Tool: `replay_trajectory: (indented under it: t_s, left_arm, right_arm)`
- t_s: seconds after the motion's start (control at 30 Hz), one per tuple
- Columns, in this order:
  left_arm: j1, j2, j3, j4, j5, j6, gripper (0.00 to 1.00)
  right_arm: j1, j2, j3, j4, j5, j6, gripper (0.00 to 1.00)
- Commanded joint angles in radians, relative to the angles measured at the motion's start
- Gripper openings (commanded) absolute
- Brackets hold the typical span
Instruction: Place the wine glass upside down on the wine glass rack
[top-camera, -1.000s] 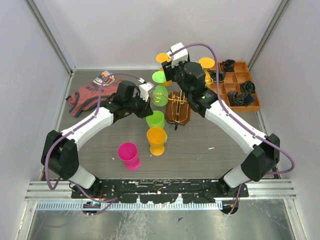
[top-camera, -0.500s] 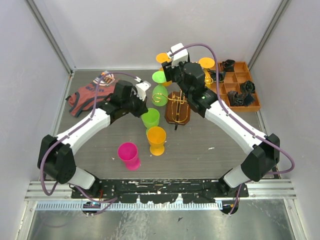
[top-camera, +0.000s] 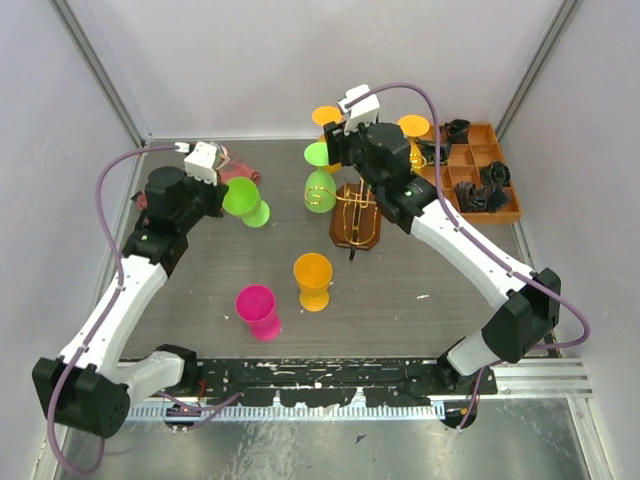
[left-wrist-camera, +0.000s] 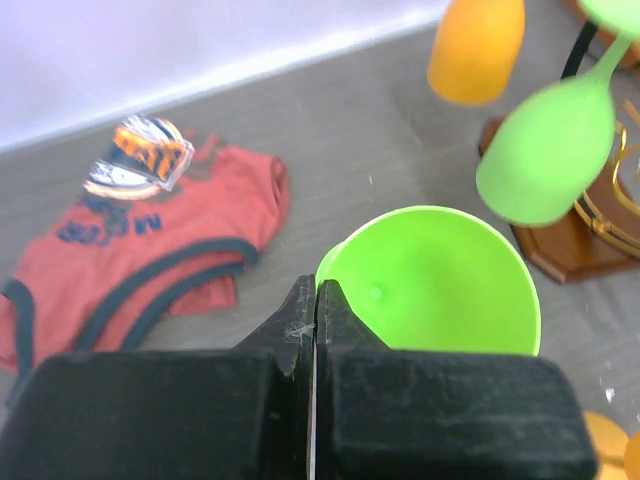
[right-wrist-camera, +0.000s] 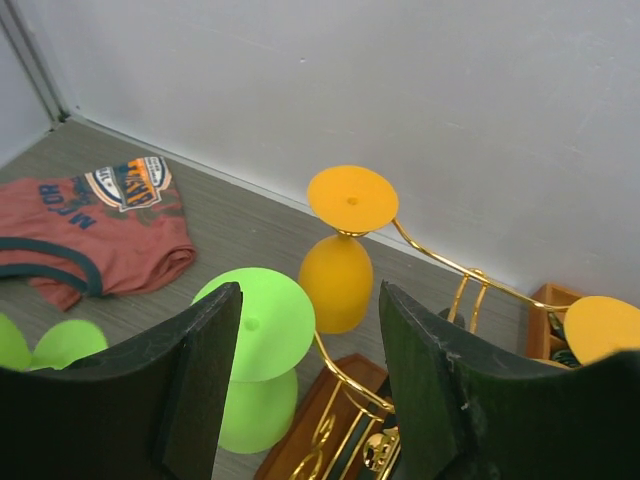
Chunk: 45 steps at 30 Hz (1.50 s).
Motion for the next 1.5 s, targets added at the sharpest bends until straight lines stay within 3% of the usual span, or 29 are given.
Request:
replay_trajectory:
  t_s: [0.0,0.17,0.33,0.47,0.67,0.83,0.93,1.47]
  left_arm:
    - [0.004,-0.080,0.019,0.187,-0.075,0.030,0.00]
    - [0.003,-0.126,0.020,0.429,-0.115,0.026,0.00]
    - [0.004,-0.110,-0.031,0.779,-0.059,0.088,0.00]
    - [0.002,-0.047,-0.061,1.061,0.031,0.139,0.00]
    - [-0.066,0.021,-0.065,1.299,0.148,0.222,0.00]
    - [-0.202,0.062,-0.061,1.369,0.178,0.500,0.00]
    - [-0.251,0.079,-0.051,1.388,0.172,0.574,0.00]
    - [-0.298,0.133,-0.033,1.416,0.167,0.672,0.00]
  right_arm:
    - [-0.006,-0.045,0.078,0.006,-0.080,0.091,0.63]
    - [-0.018,-0.050,0.121,-0.018,-0.133,0.226,0.65]
    - [-0.083,-0.048,0.161,-0.015,-0.251,0.505,0.68]
    - [-0.163,-0.015,0.218,-0.005,-0.419,0.719,0.70]
    - [-0.251,0.024,0.226,0.158,-0.672,1.105,0.71]
    - [-0.274,0.096,0.185,0.456,-0.830,1.516,0.71]
    - [-0.273,0.147,0.190,0.573,-0.884,1.643,0.69]
    - [-0.252,0.220,0.221,0.634,-0.906,1.711,0.68]
